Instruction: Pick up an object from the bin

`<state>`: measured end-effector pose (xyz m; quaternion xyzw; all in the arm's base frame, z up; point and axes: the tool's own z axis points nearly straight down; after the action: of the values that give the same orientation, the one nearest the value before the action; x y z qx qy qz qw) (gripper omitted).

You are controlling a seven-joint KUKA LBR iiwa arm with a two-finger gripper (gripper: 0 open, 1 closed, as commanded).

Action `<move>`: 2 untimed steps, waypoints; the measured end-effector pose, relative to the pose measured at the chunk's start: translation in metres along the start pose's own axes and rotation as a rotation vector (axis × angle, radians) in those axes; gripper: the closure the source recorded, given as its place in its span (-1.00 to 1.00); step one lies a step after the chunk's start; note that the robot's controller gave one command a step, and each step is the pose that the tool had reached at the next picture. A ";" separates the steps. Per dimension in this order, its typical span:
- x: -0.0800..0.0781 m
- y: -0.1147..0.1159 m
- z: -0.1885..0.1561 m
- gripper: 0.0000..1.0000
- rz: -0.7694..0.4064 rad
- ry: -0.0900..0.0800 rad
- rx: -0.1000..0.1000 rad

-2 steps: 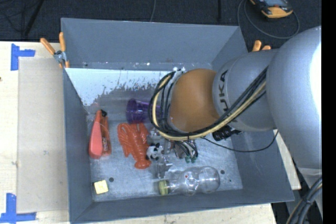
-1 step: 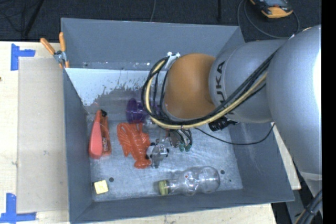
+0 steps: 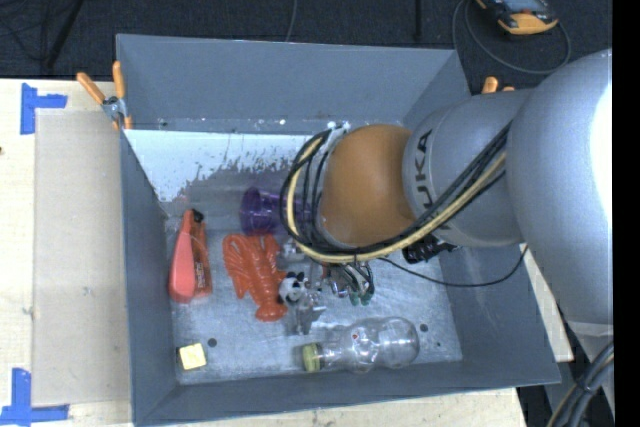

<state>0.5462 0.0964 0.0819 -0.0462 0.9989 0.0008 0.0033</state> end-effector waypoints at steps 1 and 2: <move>-0.027 -0.027 0.009 1.00 0.236 0.005 -0.002; -0.027 -0.027 0.009 1.00 0.236 0.005 -0.002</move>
Offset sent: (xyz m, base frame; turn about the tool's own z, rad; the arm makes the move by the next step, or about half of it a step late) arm 0.0000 0.0000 0.0000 0.0000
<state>0.5755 0.0720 0.0727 0.0718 0.9974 0.0019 0.0007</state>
